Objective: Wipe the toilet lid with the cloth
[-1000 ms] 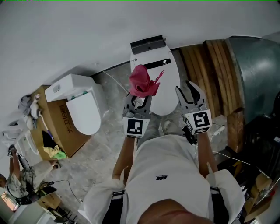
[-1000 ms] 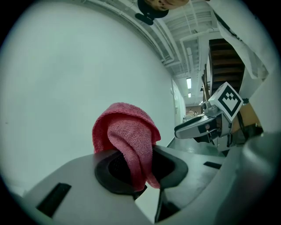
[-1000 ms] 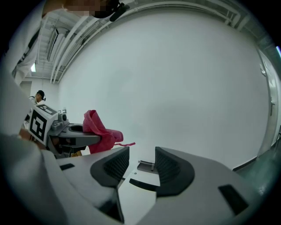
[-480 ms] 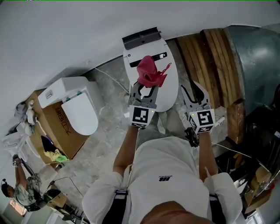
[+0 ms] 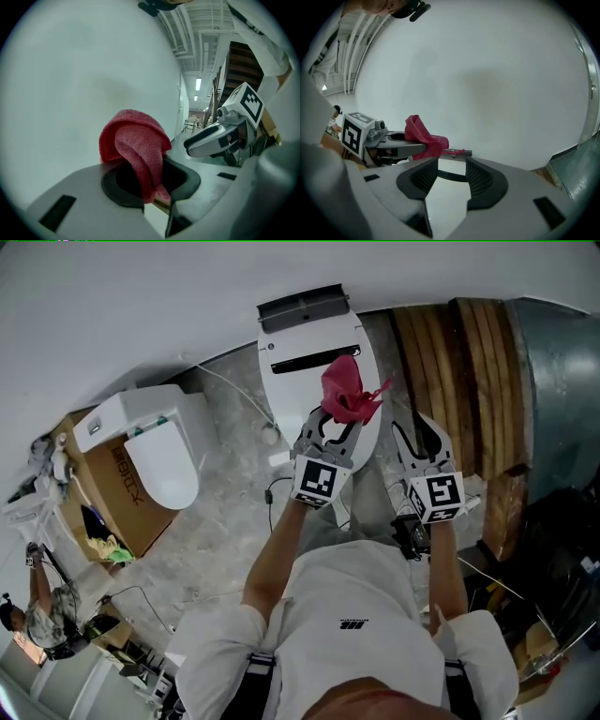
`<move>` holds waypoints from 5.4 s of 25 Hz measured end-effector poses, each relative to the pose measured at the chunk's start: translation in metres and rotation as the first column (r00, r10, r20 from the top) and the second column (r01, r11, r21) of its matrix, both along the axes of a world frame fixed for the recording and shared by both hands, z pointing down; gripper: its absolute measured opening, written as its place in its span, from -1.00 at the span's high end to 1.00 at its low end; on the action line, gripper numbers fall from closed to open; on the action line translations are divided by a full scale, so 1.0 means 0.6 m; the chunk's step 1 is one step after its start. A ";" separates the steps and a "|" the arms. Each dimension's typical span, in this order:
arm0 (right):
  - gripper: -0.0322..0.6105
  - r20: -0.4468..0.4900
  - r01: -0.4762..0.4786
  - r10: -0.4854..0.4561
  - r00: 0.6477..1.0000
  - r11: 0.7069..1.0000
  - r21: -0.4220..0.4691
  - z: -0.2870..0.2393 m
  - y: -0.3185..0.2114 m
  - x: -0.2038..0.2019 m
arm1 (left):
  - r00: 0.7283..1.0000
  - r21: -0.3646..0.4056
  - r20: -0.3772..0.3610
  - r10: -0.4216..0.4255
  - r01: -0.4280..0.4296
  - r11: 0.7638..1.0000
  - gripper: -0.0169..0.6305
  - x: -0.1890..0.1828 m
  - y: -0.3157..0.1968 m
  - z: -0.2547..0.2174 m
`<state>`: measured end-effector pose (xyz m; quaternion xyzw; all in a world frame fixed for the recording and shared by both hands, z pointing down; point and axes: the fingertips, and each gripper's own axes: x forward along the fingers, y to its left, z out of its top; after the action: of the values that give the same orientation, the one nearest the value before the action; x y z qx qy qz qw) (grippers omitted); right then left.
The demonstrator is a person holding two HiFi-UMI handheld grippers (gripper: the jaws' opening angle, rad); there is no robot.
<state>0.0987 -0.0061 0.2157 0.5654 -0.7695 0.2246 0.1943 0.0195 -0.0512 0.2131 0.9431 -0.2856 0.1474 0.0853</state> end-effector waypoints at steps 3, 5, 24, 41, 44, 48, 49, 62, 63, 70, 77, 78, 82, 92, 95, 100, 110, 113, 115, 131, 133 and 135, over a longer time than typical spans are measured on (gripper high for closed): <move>0.30 0.022 0.025 -0.025 0.999 0.999 -0.027 0.035 -0.007 0.029 | 1.000 -0.021 0.021 -0.001 0.001 1.000 0.61 0.037 -0.004 0.037; 0.30 0.032 0.042 -0.040 0.999 0.998 -0.050 0.060 -0.010 0.046 | 0.999 -0.038 0.034 -0.002 0.003 0.999 0.61 0.059 -0.009 0.061; 0.30 0.082 0.102 -0.090 0.993 0.981 -0.164 0.270 -0.034 0.137 | 0.989 -0.176 0.112 0.101 -0.081 0.981 0.61 0.209 -0.033 0.311; 0.30 0.071 0.125 -0.115 0.991 0.978 -0.164 0.414 -0.064 0.178 | 0.982 -0.219 0.131 0.134 -0.103 0.970 0.61 0.275 -0.056 0.484; 0.30 0.076 0.126 -0.114 0.991 0.977 -0.171 0.438 -0.063 0.177 | 0.983 -0.219 0.130 0.127 -0.097 0.971 0.61 0.280 -0.068 0.508; 0.30 0.077 0.123 -0.111 0.991 0.977 -0.174 0.469 -0.068 0.172 | 0.984 -0.227 0.126 0.122 -0.091 0.970 0.61 0.284 -0.078 0.535; 0.30 0.078 0.126 -0.114 0.990 0.977 -0.173 0.476 -0.070 0.169 | 0.984 -0.230 0.130 0.123 -0.091 0.969 0.61 0.285 -0.079 0.542; 0.30 0.049 0.175 -0.169 0.984 0.969 -0.173 0.522 -0.076 0.147 | 0.949 -0.315 0.313 0.038 0.066 0.947 0.61 0.216 -0.101 0.654; 0.30 0.045 0.178 -0.173 0.984 0.969 -0.174 0.525 -0.075 0.145 | 0.946 -0.321 0.322 0.030 0.079 0.944 0.61 0.209 -0.101 0.659; 0.30 0.034 0.214 -0.211 0.977 0.960 -0.182 0.533 -0.069 0.112 | 0.943 -0.367 0.333 -0.030 0.159 0.916 0.61 0.174 -0.101 0.674; 0.30 0.032 0.245 -0.244 0.969 0.952 -0.182 0.533 -0.070 0.069 | 0.942 -0.365 0.332 -0.049 0.176 0.914 0.61 0.139 -0.098 0.675; 0.30 0.032 0.250 -0.249 0.968 0.951 -0.181 0.533 -0.070 0.065 | 0.942 -0.365 0.332 -0.052 0.179 0.914 0.61 0.133 -0.097 0.674; 0.30 0.028 0.264 -0.263 0.964 0.947 -0.180 0.533 -0.073 0.045 | 0.941 -0.361 0.332 -0.063 0.189 0.913 0.61 0.107 -0.096 0.672; 0.30 0.023 0.306 -0.307 0.951 0.934 -0.187 0.536 -0.077 -0.020 | 0.940 -0.356 0.327 -0.099 0.219 0.908 0.61 0.033 -0.095 0.671; 0.30 0.023 0.315 -0.317 0.948 0.930 -0.189 0.536 -0.078 -0.040 | 0.938 -0.354 0.328 -0.113 0.232 0.906 0.61 0.008 -0.096 0.670; 0.30 0.021 0.332 -0.334 0.942 0.923 -0.193 0.535 -0.080 -0.069 | 0.934 -0.353 0.331 -0.137 0.257 0.900 0.61 -0.034 -0.097 0.669; 0.30 0.026 0.352 -0.354 0.935 0.914 -0.200 0.536 -0.077 -0.134 | 0.923 -0.349 0.333 -0.192 0.310 0.884 0.61 -0.123 -0.093 0.671; 0.30 0.027 0.359 -0.361 0.932 0.912 -0.199 0.536 -0.077 -0.148 | 0.919 -0.345 0.334 -0.210 0.327 0.880 0.61 -0.148 -0.092 0.670; 0.30 0.025 0.366 -0.369 0.929 0.909 -0.198 0.537 -0.076 -0.158 | 0.915 -0.342 0.339 -0.218 0.336 0.878 0.61 -0.164 -0.091 0.671; 0.30 0.025 0.397 -0.400 0.916 0.898 -0.190 0.536 -0.070 -0.221 | 0.866 -0.309 0.385 -0.320 0.448 0.839 0.61 -0.302 -0.084 0.671; 0.30 0.027 0.402 -0.404 0.914 0.896 -0.188 0.534 -0.071 -0.233 | 0.859 -0.304 0.393 -0.329 0.459 0.835 0.61 -0.319 -0.081 0.672; 0.30 0.031 0.407 -0.409 0.912 0.894 -0.185 0.532 -0.072 -0.247 | 0.850 -0.297 0.401 -0.341 0.473 0.830 0.61 -0.337 -0.078 0.672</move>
<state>-0.0495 -0.0495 0.5350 0.3716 -0.8455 0.2479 0.2927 -0.1827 -0.0979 0.6165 0.7848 -0.4582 0.3348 0.2491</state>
